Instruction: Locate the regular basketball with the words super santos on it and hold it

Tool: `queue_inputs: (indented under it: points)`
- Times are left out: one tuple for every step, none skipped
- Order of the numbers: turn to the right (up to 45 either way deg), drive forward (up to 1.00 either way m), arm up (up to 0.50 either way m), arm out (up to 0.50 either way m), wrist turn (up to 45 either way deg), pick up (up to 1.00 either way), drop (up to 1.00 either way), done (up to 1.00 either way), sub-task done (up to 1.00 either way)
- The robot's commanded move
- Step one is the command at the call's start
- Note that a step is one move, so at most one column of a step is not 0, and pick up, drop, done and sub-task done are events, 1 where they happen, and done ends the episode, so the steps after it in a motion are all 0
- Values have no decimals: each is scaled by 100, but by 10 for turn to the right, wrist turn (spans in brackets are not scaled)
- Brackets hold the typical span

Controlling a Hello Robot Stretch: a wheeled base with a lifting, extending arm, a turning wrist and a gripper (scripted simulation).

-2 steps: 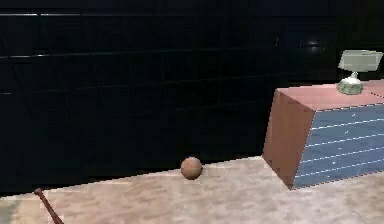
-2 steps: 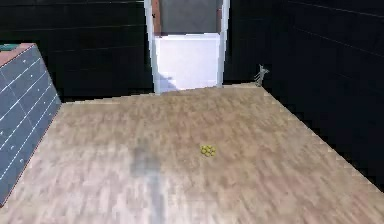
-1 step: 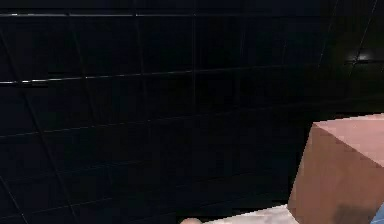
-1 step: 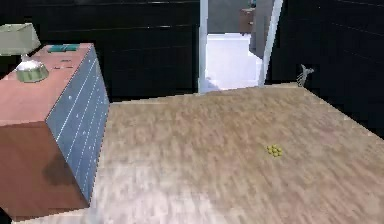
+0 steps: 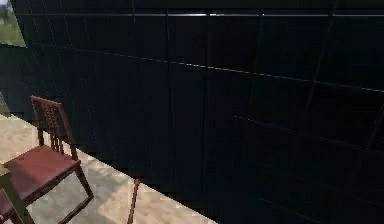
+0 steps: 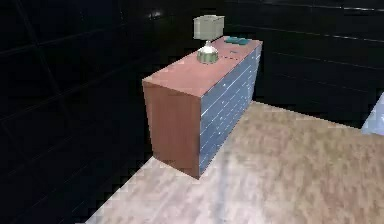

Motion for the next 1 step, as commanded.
queue_inputs:
  points:
    - [-420,0,0,0,0,0,0,0,0]
